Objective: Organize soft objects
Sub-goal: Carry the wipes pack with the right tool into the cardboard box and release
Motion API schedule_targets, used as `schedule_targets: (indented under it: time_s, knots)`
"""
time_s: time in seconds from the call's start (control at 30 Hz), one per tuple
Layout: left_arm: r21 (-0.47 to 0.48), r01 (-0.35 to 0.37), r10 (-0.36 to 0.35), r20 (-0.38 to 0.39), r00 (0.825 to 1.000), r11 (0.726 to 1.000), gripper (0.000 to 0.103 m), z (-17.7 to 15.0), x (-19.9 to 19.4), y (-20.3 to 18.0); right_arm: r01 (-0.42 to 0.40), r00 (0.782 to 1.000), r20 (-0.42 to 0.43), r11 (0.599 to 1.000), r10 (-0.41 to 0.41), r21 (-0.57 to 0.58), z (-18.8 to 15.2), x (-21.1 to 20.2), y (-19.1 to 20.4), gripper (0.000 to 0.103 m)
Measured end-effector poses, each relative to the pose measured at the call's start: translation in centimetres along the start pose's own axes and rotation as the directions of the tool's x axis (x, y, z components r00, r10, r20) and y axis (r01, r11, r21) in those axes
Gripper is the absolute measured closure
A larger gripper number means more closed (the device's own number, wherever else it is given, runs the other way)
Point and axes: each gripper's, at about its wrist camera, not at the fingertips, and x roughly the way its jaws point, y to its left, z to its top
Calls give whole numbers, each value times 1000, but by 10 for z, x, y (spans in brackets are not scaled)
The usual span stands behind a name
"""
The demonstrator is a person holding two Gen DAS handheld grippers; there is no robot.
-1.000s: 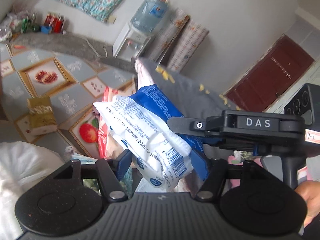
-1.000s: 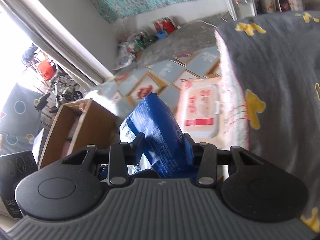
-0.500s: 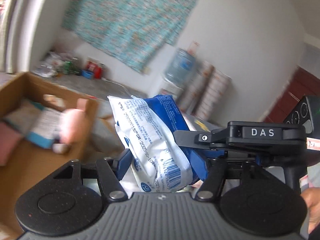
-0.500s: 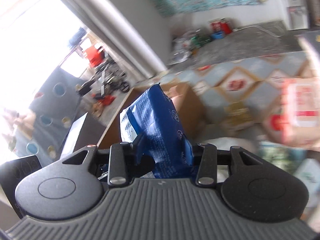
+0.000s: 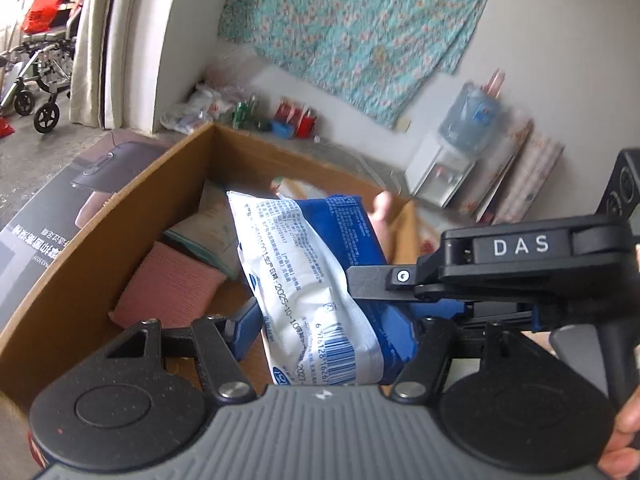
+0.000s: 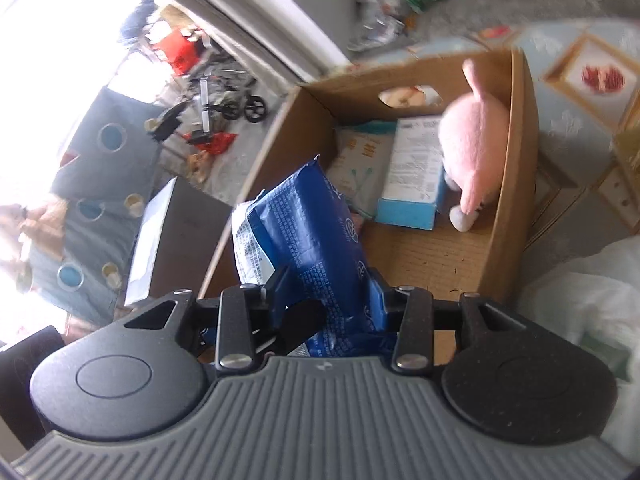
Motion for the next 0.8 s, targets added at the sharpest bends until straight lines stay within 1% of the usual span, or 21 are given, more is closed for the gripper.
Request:
schedule_targets:
  time_s: [0.03, 0.07, 0.13, 0.17, 0.2, 0.4, 0.53, 0.63, 0.73, 0.8]
  knots:
    - [13, -12, 12, -32, 999, 1000, 35, 1, 11, 9, 20, 1000, -15, 1000, -20, 14, -1, 12, -4, 63]
    - [27, -40, 42, -65, 997, 999, 35, 3, 23, 13, 37, 999, -32, 999, -36, 31, 0, 21, -8, 61]
    - [57, -105, 111, -116, 987, 993, 35, 2, 42, 21, 44, 996, -74, 998, -41, 45, -1, 39, -16, 63]
    - [73, -129, 138, -127, 982, 989, 35, 0, 46, 24, 52, 995, -87, 998, -49, 38, -1, 46, -14, 60]
    - [83, -143, 153, -126, 980, 986, 35, -4, 46, 28, 61, 994, -97, 998, -58, 26, -1, 50, -14, 59]
    - [68, -178, 186, -122, 975, 982, 35, -8, 28, 49, 129, 981, -139, 990, -137, -61, 1, 73, 3, 56]
    - [36, -215, 216, -47, 975, 976, 35, -6, -2, 71, 152, 970, -169, 979, -173, -134, -4, 77, 18, 56]
    - [-23, -217, 217, 16, 976, 976, 35, 1, -30, 87, 144, 961, -211, 976, -178, -165, -4, 80, 23, 54]
    - [-74, -207, 213, 84, 973, 976, 33, 6, -57, 101, 118, 944, -291, 983, -154, -138, -13, 88, 22, 53]
    - [-96, -207, 218, 118, 969, 974, 32, 9, -70, 107, 93, 926, -353, 988, -131, -122, -20, 96, 22, 53]
